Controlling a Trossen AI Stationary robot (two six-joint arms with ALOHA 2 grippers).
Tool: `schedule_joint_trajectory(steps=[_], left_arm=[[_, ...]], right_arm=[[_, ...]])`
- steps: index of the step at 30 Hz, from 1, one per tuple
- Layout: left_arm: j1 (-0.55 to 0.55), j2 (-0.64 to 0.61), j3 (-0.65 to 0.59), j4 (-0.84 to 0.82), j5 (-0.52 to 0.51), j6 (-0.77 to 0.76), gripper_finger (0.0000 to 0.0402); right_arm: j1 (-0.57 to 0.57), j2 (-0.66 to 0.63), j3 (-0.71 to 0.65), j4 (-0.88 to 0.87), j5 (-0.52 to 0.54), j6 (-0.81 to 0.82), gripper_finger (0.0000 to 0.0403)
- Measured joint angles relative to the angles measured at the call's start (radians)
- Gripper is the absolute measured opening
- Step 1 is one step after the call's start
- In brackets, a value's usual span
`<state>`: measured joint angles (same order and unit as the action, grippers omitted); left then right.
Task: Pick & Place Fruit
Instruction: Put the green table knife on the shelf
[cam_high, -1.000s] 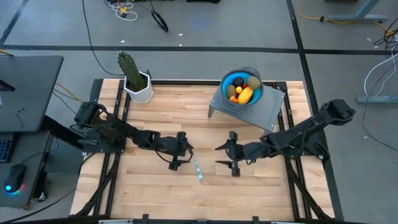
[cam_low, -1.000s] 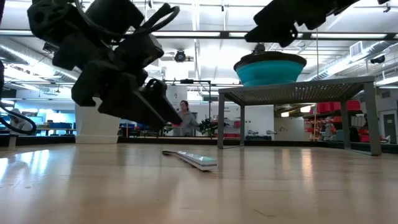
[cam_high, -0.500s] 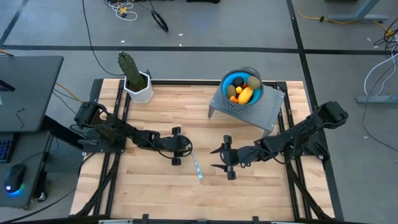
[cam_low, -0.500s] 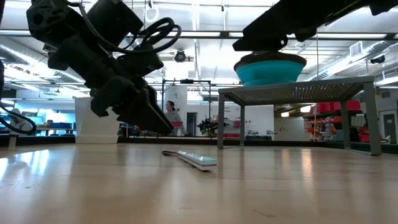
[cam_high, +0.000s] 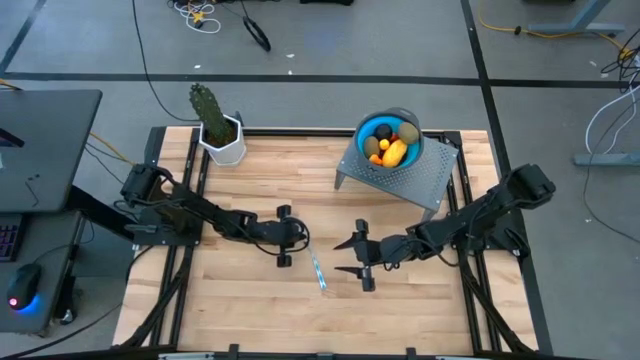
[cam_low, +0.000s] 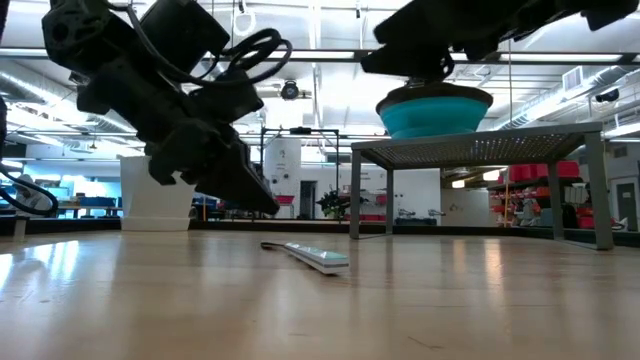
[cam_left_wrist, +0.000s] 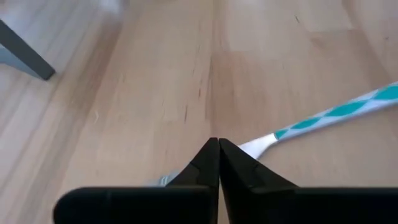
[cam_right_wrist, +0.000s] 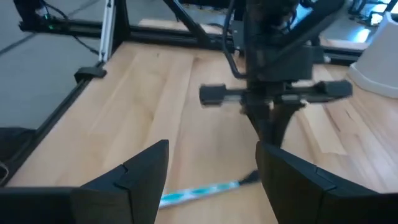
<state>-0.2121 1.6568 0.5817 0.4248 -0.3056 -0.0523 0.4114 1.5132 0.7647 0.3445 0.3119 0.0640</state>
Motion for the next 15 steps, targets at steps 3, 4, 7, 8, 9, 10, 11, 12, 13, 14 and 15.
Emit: schedule_joint_trajectory(steps=[3,4,7,8,9,10,11,12,13,14,15], left_arm=[[0.0,0.036,0.0,0.049,-0.016,-0.031,0.0006],[0.0,0.059,0.002,0.081,-0.012,-0.043,0.0007],[-0.008,0.111,0.001,0.117,-0.002,-0.072,0.001],[-0.013,0.119,0.002,0.111,-0.002,-0.085,0.001],[-0.017,0.128,0.005,0.104,-0.002,-0.097,0.0008],[-0.023,0.133,0.009,0.098,-0.002,-0.108,0.0006],[-0.027,0.131,0.009,0.09,-0.004,-0.125,0.0005],[-0.032,0.13,0.009,0.085,-0.009,-0.136,0.0005],[-0.038,0.13,0.009,0.083,-0.017,-0.153,0.0006],[-0.042,0.13,0.009,0.082,-0.023,-0.174,0.0007],[-0.046,0.13,0.009,0.083,-0.023,-0.188,0.0009]], right_arm=[[0.0,0.046,0.001,0.052,0.001,0.0,0.0252],[0.0,0.067,0.001,0.081,0.001,0.001,0.0252],[0.002,0.129,0.001,0.152,0.003,0.022,0.0252],[0.006,0.147,0.001,0.172,0.012,0.033,0.0252],[0.013,0.165,0.001,0.19,0.029,0.04,0.0251],[0.021,0.18,0.001,0.205,0.047,0.042,0.025],[0.03,0.193,0.002,0.213,0.069,0.042,0.0249],[0.04,0.205,0.007,0.212,0.092,0.042,0.0247],[0.052,0.212,0.012,0.21,0.118,0.041,0.0246],[0.062,0.216,0.017,0.209,0.144,0.043,0.0244],[0.071,0.222,0.024,0.212,0.166,0.045,0.0243]])
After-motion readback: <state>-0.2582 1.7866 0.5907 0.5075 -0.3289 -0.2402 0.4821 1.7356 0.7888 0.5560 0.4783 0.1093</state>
